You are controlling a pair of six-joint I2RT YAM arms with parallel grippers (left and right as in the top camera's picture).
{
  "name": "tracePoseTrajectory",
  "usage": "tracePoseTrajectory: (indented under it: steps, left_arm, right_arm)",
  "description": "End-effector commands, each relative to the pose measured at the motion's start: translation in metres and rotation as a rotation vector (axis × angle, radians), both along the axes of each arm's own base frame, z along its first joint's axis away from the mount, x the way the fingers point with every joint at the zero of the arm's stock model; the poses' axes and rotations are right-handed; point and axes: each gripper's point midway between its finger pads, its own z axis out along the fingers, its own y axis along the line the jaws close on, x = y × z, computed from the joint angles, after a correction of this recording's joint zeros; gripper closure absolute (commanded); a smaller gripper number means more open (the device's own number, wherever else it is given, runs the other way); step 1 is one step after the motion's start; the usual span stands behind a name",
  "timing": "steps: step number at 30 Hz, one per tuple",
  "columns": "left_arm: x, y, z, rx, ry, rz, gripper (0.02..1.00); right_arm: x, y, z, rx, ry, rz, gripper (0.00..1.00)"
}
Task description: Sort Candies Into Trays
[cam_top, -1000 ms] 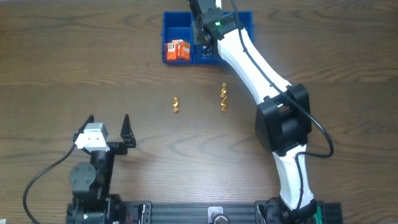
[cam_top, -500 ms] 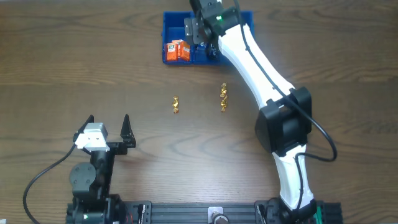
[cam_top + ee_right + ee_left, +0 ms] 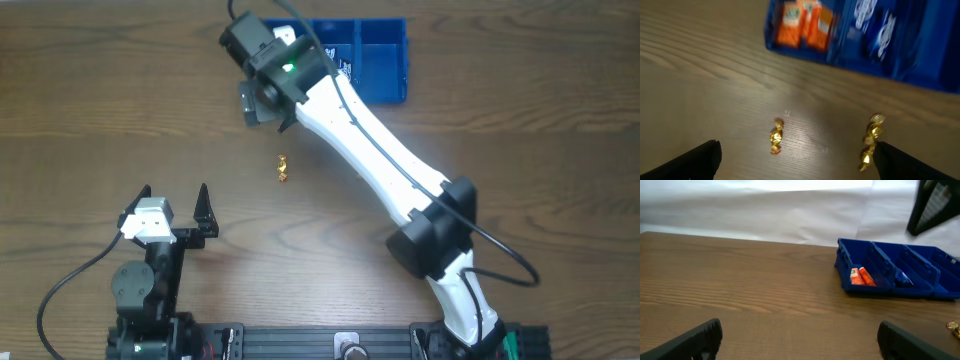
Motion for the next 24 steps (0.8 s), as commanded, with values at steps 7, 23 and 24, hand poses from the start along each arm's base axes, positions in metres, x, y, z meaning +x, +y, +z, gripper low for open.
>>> tracePoseTrajectory:
  steps: [7,23,24]
  left_arm:
    - [-0.001,-0.002,-0.017,-0.014,0.051,-0.013,0.02]
    - [-0.001,-0.002,-0.017,-0.014,0.051,-0.013,0.02]
    - [-0.001,-0.002,-0.017,-0.014,0.051,-0.013,0.02]
  right_arm:
    - [-0.032,0.015,-0.139,-0.103,0.318,-0.049,0.001]
    - [-0.055,0.024,-0.166,-0.132,0.388,-0.061,0.001]
    - [-0.055,0.024,-0.167,-0.131,0.389,-0.072,0.001]
